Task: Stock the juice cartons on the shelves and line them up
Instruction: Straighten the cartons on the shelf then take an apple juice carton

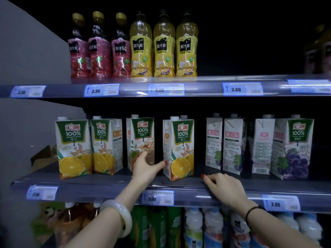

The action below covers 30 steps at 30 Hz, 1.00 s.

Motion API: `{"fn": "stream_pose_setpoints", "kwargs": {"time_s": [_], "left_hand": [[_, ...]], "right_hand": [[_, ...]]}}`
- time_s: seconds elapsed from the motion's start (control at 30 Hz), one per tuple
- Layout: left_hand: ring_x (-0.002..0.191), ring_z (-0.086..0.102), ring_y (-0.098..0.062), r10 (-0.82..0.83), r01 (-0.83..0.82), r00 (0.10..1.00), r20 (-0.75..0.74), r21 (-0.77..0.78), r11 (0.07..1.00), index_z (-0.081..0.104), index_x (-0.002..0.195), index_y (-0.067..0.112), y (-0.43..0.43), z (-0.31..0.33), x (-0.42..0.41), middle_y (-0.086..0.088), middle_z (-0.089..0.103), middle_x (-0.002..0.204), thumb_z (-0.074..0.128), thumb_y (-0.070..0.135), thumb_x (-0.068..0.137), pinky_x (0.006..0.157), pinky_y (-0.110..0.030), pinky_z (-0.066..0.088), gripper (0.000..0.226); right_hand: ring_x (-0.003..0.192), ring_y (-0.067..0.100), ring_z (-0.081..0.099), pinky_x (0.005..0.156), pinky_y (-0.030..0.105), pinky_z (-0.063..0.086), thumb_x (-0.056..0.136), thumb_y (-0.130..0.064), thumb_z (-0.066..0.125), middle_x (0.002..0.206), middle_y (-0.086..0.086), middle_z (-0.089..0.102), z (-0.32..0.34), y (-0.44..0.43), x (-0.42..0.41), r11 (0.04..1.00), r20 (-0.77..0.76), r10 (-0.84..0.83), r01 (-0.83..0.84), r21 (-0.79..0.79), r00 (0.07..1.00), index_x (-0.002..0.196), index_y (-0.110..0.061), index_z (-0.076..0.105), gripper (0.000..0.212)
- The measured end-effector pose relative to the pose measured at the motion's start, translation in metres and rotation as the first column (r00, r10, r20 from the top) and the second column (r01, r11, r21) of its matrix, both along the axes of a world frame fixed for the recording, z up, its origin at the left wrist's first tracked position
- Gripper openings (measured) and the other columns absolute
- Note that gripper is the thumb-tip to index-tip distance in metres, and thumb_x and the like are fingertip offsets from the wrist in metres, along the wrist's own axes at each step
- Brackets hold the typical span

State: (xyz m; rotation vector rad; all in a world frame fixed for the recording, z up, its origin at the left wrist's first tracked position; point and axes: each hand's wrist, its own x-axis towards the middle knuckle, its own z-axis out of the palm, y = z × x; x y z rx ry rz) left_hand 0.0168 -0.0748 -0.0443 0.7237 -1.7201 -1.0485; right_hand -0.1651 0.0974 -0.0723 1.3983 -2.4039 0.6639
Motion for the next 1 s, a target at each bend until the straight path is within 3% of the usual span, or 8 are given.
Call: {"fn": "stream_pose_setpoints", "kwargs": {"time_s": [0.1, 0.17, 0.27, 0.43, 0.63, 0.73, 0.87, 1.0], "left_hand": [[0.105, 0.058, -0.021, 0.182, -0.185, 0.980, -0.079, -0.028, 0.982, 0.051, 0.107, 0.020, -0.017, 0.003, 0.023, -0.002, 0.061, 0.108, 0.080, 0.017, 0.069, 0.084, -0.026, 0.042, 0.048], [0.114, 0.053, -0.024, 0.247, -0.247, 0.968, -0.037, -0.009, 0.969, 0.048, 0.119, 0.015, -0.029, 0.005, 0.032, -0.005, 0.057, 0.118, 0.078, 0.018, 0.072, 0.087, -0.026, 0.038, 0.056], [0.117, 0.051, -0.024, 0.182, -0.181, 0.983, -0.003, 0.072, 0.981, 0.041, 0.134, 0.008, -0.042, 0.008, 0.032, -0.009, 0.055, 0.129, 0.076, 0.016, 0.075, 0.089, -0.027, 0.038, 0.070], [0.114, 0.052, -0.024, 0.089, -0.088, 0.996, -0.002, 0.152, 0.984, 0.036, 0.140, 0.014, -0.055, 0.006, 0.020, -0.008, 0.055, 0.128, 0.070, 0.008, 0.078, 0.090, -0.028, 0.040, 0.071], [0.106, 0.056, -0.026, 0.143, -0.150, 0.988, 0.066, 0.111, 0.983, 0.046, 0.132, 0.010, -0.064, 0.004, 0.017, -0.013, 0.060, 0.121, 0.065, 0.003, 0.078, 0.085, -0.028, 0.042, 0.057], [0.105, 0.055, -0.028, 0.156, -0.164, 0.984, 0.086, 0.100, 0.981, 0.045, 0.128, 0.011, -0.068, 0.002, 0.015, -0.013, 0.059, 0.118, 0.065, 0.006, 0.079, 0.084, -0.029, 0.043, 0.054], [0.096, 0.055, -0.027, 0.157, -0.161, 0.987, 0.042, 0.135, 0.978, 0.038, 0.117, 0.010, -0.070, -0.001, 0.006, -0.017, 0.058, 0.114, 0.068, 0.009, 0.079, 0.082, -0.031, 0.044, 0.048], [0.107, 0.054, -0.032, 0.188, -0.194, 0.981, 0.054, 0.189, 0.963, 0.033, 0.129, 0.006, -0.079, -0.001, 0.006, -0.021, 0.053, 0.125, 0.077, 0.015, 0.073, 0.093, -0.037, 0.044, 0.072]], "right_hand": [[0.088, 0.017, 0.065, 0.069, 0.030, 0.049, 0.092, -0.054, 0.033, 0.085, -0.005, 0.072, 0.000, -0.001, 0.001, 0.999, -0.002, -0.033, 0.033, -0.014, 0.999, 0.096, -0.033, 0.070, 0.042], [0.085, 0.016, 0.065, 0.069, 0.029, 0.049, 0.092, -0.053, 0.034, 0.081, -0.006, 0.071, 0.000, -0.001, 0.002, 0.999, -0.005, -0.043, 0.043, -0.012, 0.999, 0.091, -0.033, 0.070, 0.041], [0.085, 0.015, 0.065, 0.068, 0.029, 0.048, 0.092, -0.053, 0.034, 0.078, -0.006, 0.070, 0.000, -0.003, 0.002, 0.998, -0.012, -0.057, 0.057, -0.009, 0.998, 0.087, -0.035, 0.069, 0.040], [0.081, 0.011, 0.065, 0.068, 0.028, 0.049, 0.092, -0.053, 0.035, 0.076, -0.008, 0.070, -0.002, -0.003, 0.000, 0.998, -0.024, -0.067, 0.067, -0.018, 0.997, 0.089, -0.039, 0.069, 0.037], [0.069, 0.010, 0.061, 0.055, 0.026, 0.041, 0.090, -0.051, 0.040, 0.062, -0.007, 0.064, -0.003, -0.006, -0.001, 0.994, -0.045, -0.110, 0.109, -0.029, 0.993, 0.068, -0.037, 0.062, 0.034], [0.081, 0.014, 0.065, 0.061, 0.029, 0.042, 0.088, -0.052, 0.041, 0.076, -0.005, 0.070, -0.005, -0.009, -0.001, 0.989, -0.080, -0.144, 0.140, -0.053, 0.986, 0.080, -0.037, 0.067, 0.031], [0.078, 0.012, 0.064, 0.059, 0.028, 0.042, 0.087, -0.052, 0.040, 0.074, -0.005, 0.070, -0.007, -0.010, -0.002, 0.988, -0.079, -0.151, 0.149, -0.041, 0.985, 0.079, -0.036, 0.066, 0.031], [0.076, 0.012, 0.063, 0.055, 0.028, 0.038, 0.087, -0.051, 0.041, 0.071, -0.005, 0.069, -0.008, -0.011, -0.003, 0.986, -0.081, -0.162, 0.158, -0.054, 0.983, 0.073, -0.034, 0.063, 0.031]]}}
